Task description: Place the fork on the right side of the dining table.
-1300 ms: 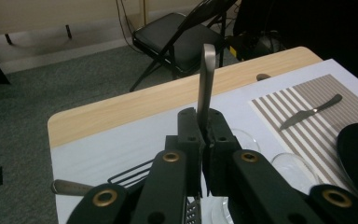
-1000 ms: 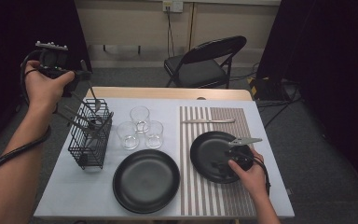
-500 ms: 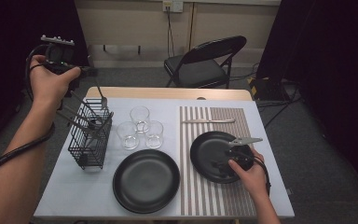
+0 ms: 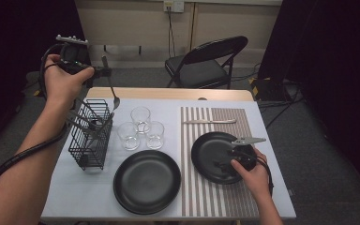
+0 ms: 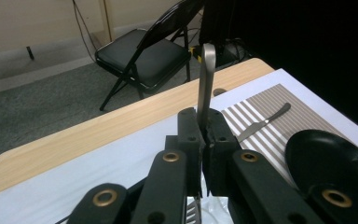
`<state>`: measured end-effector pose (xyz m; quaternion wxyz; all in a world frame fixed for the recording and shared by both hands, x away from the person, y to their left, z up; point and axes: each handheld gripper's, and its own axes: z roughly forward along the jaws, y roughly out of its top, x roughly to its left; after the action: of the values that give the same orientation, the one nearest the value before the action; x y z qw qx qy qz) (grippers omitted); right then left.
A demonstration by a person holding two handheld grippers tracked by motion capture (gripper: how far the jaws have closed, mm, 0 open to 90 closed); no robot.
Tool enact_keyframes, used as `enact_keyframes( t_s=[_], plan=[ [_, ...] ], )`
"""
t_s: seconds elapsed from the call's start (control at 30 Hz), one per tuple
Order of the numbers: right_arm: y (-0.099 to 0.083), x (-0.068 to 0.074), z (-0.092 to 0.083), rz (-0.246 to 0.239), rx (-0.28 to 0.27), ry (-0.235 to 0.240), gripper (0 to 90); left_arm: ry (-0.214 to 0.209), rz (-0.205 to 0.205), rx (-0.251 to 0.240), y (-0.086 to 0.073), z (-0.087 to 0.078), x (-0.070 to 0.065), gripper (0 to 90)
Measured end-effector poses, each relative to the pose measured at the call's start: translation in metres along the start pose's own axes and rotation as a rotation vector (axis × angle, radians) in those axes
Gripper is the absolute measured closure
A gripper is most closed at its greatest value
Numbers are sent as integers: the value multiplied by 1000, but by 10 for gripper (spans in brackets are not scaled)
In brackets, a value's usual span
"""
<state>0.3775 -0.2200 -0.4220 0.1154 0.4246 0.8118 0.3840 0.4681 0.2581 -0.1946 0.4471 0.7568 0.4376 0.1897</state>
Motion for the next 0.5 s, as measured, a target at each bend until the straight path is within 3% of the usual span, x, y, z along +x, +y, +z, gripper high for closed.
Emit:
enact_keyframes(
  t_s=[0.5],
  plan=[
    [3, 2, -5, -1, -19, 0, 214, -77, 32, -7, 2, 18, -30, 871]
  ],
)
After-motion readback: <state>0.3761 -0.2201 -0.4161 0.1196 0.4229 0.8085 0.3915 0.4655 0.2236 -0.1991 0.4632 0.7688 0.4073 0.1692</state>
